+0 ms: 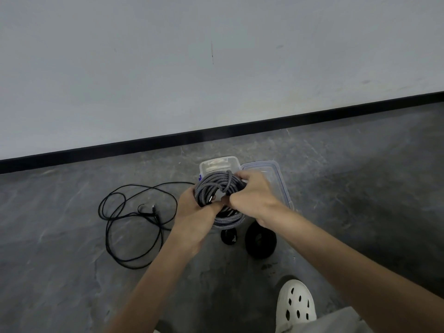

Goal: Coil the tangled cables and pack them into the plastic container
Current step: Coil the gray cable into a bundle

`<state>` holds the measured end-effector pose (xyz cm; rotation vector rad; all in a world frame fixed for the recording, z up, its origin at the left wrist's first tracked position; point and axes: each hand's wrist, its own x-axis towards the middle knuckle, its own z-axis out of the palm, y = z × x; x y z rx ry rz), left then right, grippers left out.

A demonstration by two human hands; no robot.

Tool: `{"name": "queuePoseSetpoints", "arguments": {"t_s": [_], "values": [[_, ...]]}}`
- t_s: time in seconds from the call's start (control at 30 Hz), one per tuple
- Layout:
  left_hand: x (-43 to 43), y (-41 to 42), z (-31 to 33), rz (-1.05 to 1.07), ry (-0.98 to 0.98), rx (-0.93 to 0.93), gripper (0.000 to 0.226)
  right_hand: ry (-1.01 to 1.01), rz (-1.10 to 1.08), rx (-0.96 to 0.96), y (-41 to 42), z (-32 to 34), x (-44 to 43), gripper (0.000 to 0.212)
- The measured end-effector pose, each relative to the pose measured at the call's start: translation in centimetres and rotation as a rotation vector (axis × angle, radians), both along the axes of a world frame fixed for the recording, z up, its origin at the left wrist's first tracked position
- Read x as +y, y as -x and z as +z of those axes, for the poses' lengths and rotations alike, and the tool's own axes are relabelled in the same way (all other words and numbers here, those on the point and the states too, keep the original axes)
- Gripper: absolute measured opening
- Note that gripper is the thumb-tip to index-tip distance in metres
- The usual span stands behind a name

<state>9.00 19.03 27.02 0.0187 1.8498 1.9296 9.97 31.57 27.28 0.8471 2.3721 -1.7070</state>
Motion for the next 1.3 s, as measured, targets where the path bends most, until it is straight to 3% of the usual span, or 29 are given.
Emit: {"name": "queuePoseSetpoints", "arguments": {"t_s": [0.23,0.4,0.67,0.83,1.03,1.2,1.3], "values": [[-0.8,1.2,0.1,-0.067,0.007,-0.050,0.028,0.319,0.086,-0.029,-0.4,0.0,1.4,0.041],[-1.5,1.4,0.1,-0.155,0.071,-0.038,0.022,0.447,0.116,-0.046,-0.7,0.4,2.5,0.031],[-1.7,1.5,-0.1,-0.154,0.142,0.051,0.029,0.337,0.104,-0.021,-0.4,0.5,1.8,0.028],[-2.3,2.0,0.3,-0.248,0.092,0.006,0.018,0.435,0.123,-0.058,-0.5,0.9,2.4,0.028],[-1.6,1.6,-0.1,-0.125,0.166,0.078,0.025,0.343,0.159,-0.014,-0.6,0.6,1.7,0.025],[-1.4,1.3,-0.4,-0.106,-0.003,-0.102,0.024,0.096,0.141,0.103,-0.8,0.0,1.0,0.031],[-1.1,1.1,-0.5,-0.096,-0.077,-0.153,0.022,0.077,0.097,0.101,-0.7,-0.3,0.9,0.045]]}}
